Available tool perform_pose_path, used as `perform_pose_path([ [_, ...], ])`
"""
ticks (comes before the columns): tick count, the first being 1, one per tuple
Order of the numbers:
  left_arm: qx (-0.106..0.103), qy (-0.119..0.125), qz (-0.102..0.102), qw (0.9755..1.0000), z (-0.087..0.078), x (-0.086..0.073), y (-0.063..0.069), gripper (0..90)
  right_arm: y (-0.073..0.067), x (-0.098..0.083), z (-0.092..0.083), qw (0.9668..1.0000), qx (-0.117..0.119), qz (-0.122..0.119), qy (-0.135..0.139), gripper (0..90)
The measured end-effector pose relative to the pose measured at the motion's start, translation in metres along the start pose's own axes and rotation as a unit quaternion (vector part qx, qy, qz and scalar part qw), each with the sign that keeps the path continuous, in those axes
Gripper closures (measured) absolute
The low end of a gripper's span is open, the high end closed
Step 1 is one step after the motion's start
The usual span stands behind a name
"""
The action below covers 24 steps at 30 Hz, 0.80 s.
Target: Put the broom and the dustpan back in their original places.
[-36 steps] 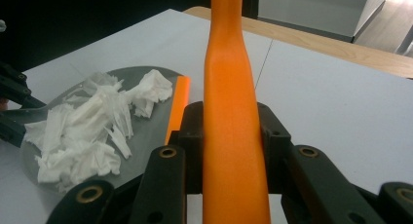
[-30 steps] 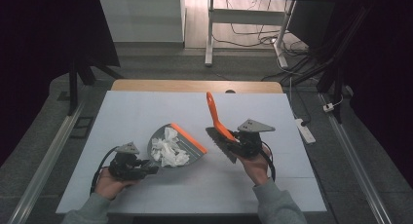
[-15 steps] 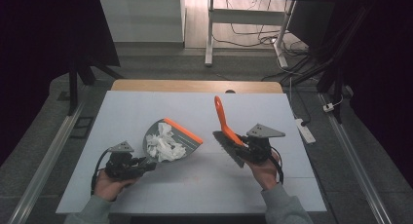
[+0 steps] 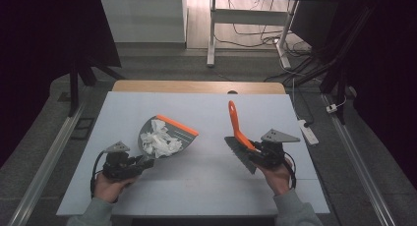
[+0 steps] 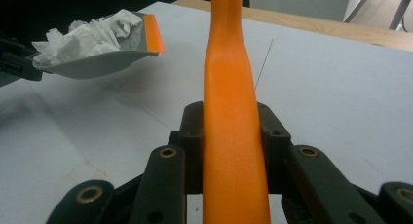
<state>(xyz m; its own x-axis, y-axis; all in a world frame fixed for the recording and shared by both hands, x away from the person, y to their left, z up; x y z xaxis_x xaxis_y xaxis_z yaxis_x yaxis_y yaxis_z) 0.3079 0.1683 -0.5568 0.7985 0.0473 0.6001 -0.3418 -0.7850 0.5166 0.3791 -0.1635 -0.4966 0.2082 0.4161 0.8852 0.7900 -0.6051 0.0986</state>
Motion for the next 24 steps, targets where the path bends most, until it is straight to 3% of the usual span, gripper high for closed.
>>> perform_pose_path([
  [10,0.014,0.01,-0.015,0.9997,0.0,-0.001,-0.003,61.2,0.003,-0.007,-0.001,0.9999,0.008,0.009,-0.003,70.1],
  [19,0.039,0.024,-0.052,0.9976,0.005,-0.003,-0.007,61.2,-0.002,-0.014,-0.001,0.9996,0.016,0.017,-0.013,70.0],
  [24,0.057,0.029,-0.08,0.9948,0.011,-0.005,-0.014,61.2,-0.009,-0.02,0.003,0.9992,0.024,0.02,-0.024,70.0],
])
Point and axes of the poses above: each handheld gripper's, and its own axes: z roughly forward along the jaws, x roughly out of its top, y roughly to its right, the point moved 9 cm from there along z, roughly forward along the jaws, and after that the axes turned 14 degrees about -z, right-handed, at the moved point
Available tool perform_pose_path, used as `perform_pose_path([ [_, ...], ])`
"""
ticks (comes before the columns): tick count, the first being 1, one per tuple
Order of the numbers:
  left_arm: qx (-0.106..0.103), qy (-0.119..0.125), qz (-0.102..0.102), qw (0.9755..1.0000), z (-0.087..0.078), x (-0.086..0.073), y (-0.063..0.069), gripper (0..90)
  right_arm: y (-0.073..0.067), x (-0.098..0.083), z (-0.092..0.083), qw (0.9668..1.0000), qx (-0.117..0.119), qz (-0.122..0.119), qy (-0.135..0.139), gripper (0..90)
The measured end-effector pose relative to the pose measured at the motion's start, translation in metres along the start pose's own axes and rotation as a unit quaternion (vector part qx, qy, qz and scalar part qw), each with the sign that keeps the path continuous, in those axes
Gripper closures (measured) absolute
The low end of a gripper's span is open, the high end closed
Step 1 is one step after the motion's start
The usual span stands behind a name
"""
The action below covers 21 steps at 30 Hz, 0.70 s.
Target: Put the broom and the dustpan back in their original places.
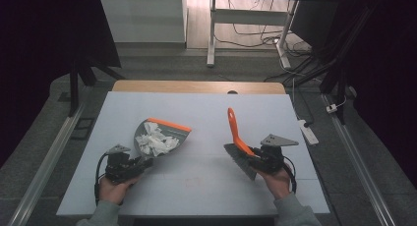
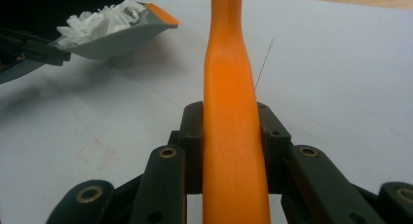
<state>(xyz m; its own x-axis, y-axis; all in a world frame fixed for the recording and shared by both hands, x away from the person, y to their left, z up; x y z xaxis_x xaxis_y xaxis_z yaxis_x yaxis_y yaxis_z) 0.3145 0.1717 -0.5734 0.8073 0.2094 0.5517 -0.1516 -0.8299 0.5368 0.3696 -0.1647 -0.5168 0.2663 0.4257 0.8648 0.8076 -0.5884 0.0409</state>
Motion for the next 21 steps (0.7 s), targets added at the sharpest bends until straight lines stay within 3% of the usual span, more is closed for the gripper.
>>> perform_pose_path([
  [8,0.061,0.014,-0.028,0.9977,0.008,0.001,-0.019,61.2,-0.007,-0.004,0.005,0.9999,0.008,0.003,-0.011,70.0],
  [17,0.09,0.03,-0.063,0.9935,0.011,0.004,-0.028,61.2,-0.002,-0.008,0.005,0.9997,-0.002,0.013,-0.021,70.1],
  [21,0.103,0.032,-0.069,0.9918,0.013,0.005,-0.029,61.2,0.003,-0.013,0.007,0.9993,-0.009,0.017,-0.033,70.0],
])
Point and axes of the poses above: each handheld gripper's, and its own axes: z roughly forward along the jaws, x roughly out of its top, y roughly to its right, the point moved 9 cm from there along z, roughly forward along the jaws, and after that the axes turned 14 degrees about -z, right-handed, at the moved point
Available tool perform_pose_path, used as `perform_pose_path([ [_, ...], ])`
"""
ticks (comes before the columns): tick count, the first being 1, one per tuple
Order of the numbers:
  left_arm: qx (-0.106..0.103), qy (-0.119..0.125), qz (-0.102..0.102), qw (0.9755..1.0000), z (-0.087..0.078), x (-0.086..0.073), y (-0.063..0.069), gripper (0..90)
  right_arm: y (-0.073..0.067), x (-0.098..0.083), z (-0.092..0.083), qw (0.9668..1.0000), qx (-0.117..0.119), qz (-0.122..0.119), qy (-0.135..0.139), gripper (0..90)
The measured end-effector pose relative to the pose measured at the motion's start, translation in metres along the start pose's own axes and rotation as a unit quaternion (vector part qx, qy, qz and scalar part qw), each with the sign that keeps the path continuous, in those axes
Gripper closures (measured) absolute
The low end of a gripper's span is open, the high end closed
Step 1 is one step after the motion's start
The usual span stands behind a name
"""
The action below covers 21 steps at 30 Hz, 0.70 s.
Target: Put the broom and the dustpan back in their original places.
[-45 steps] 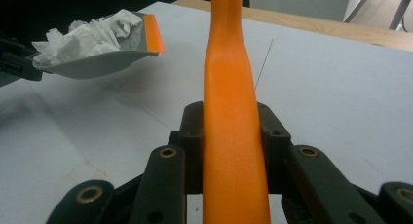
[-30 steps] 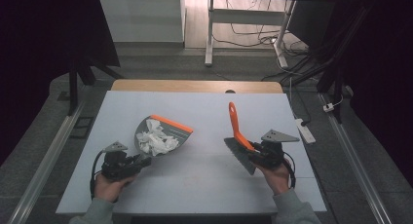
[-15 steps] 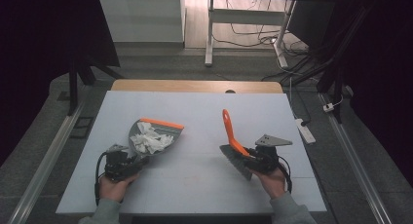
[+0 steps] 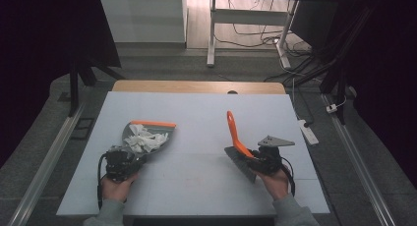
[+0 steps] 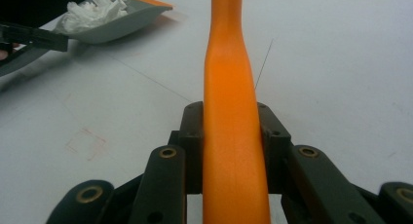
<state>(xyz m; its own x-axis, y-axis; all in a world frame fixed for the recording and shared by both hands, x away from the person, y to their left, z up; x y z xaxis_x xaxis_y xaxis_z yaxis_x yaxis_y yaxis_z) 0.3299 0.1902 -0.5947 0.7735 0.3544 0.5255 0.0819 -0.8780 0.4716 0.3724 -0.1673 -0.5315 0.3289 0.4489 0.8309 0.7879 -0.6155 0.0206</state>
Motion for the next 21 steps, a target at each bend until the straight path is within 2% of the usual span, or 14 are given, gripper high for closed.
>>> perform_pose_path([
  [6,0.022,-0.003,-0.008,0.9997,0.005,-0.001,-0.003,61.1,0.005,-0.008,0.008,0.9997,0.005,0.016,-0.02,70.1],
  [14,0.023,-0.003,-0.002,0.9997,0.007,-0.002,-0.002,60.4,0.017,-0.015,0.015,0.9987,-0.001,0.034,-0.039,70.0],
  [17,0.016,-0.006,-0.005,0.9998,0.007,-0.002,-0.002,55.3,0.025,-0.018,0.016,0.9978,0.003,0.052,-0.041,69.8],
  [21,0.017,-0.006,-0.001,0.9998,0.006,-0.002,-0.001,45.4,0.037,-0.023,0.018,0.9967,0.0,0.062,-0.054,68.5],
])
Point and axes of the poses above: each handheld gripper's, and its own axes: z roughly forward along the jaws, x roughly out of its top, y roughly to its right, the point moved 9 cm from there along z, roughly forward along the jaws, and after that the axes turned 14 degrees about -z, right-handed, at the moved point
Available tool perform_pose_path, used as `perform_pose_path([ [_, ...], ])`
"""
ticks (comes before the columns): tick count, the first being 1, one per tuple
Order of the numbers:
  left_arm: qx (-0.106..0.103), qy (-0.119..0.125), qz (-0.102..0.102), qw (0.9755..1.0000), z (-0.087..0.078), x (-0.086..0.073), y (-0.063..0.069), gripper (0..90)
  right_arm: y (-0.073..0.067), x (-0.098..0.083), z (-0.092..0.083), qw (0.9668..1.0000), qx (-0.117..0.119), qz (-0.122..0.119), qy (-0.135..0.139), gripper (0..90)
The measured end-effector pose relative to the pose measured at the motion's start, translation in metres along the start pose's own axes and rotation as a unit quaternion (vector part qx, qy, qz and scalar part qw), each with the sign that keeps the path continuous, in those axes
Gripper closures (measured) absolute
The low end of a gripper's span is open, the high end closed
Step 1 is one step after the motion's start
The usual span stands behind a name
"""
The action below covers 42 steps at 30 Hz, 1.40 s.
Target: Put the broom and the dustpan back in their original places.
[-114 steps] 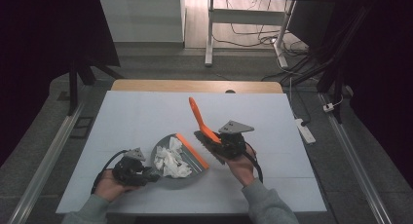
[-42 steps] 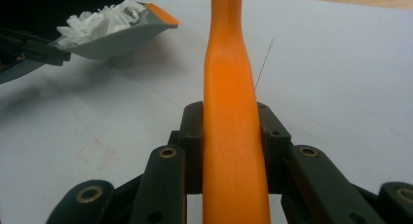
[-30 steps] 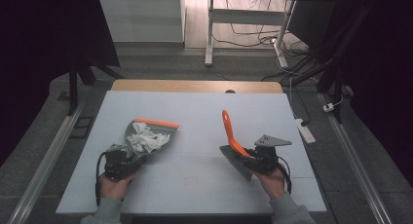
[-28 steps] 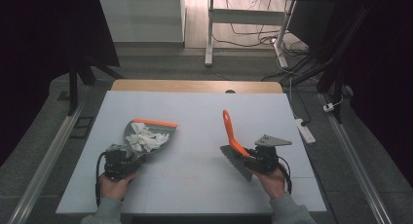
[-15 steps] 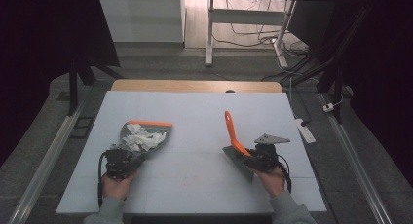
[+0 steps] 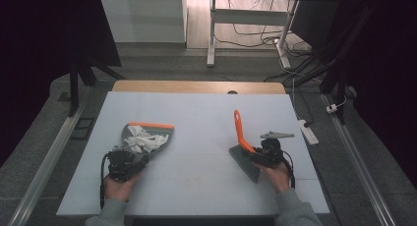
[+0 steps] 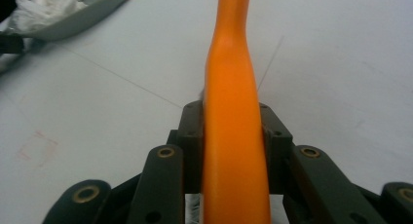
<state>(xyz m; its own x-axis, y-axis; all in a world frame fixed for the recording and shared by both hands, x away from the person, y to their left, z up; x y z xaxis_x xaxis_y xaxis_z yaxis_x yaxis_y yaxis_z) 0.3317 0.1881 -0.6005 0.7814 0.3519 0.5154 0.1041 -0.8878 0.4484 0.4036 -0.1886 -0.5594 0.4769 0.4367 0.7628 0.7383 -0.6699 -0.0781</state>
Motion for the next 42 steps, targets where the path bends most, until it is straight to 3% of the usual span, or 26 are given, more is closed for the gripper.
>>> perform_pose_path([
  [3,0.0,-0.001,0.005,1.0,-0.002,0.0,0.0,37.9,0.005,-0.002,0.001,1.0,0.002,0.003,-0.005,67.3],
  [5,-0.001,-0.001,0.009,1.0,-0.004,0.0,0.0,33.9,0.008,-0.003,0.001,0.9999,-0.007,-0.008,-0.009,65.0],
  [10,-0.012,-0.006,0.02,0.9997,-0.008,0.0,0.001,29.0,0.014,-0.004,0.003,0.9997,-0.013,-0.014,-0.017,61.3],
  [22,-0.031,-0.005,0.041,0.9987,-0.015,0.001,0.004,27.2,0.028,-0.013,0.01,0.9971,-0.046,-0.016,-0.059,47.4],
  [25,-0.033,-0.003,0.046,0.9984,-0.016,0.001,0.006,27.2,0.028,-0.014,0.01,0.9974,-0.042,-0.006,-0.059,46.4],
  [31,-0.028,0.0,0.058,0.9979,-0.017,0.002,0.005,27.1,0.03,-0.014,0.011,0.9956,-0.062,-0.015,-0.069,41.6],
  [38,-0.032,0.009,0.088,0.9956,-0.024,0.006,0.008,27.4,0.028,-0.006,0.004,0.9945,-0.082,-0.039,-0.052,41.8],
  [42,-0.036,0.01,0.104,0.9938,-0.03,0.008,0.01,29.4,0.015,0.002,-0.009,0.9953,-0.066,-0.066,-0.024,42.4],
])
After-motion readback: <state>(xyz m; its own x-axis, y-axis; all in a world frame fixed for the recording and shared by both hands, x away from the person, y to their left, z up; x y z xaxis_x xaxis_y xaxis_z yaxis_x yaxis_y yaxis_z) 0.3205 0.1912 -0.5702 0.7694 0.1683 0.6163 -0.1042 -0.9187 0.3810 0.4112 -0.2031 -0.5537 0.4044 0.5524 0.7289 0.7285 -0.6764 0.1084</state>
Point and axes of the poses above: each handheld gripper's, and its own axes: z roughly forward along the jaws, x roughly out of its top, y roughly to its right, the point moved 9 cm from there along z, roughly forward along the jaws, and after that the axes turned 14 degrees about -z, right-handed, at the moved point
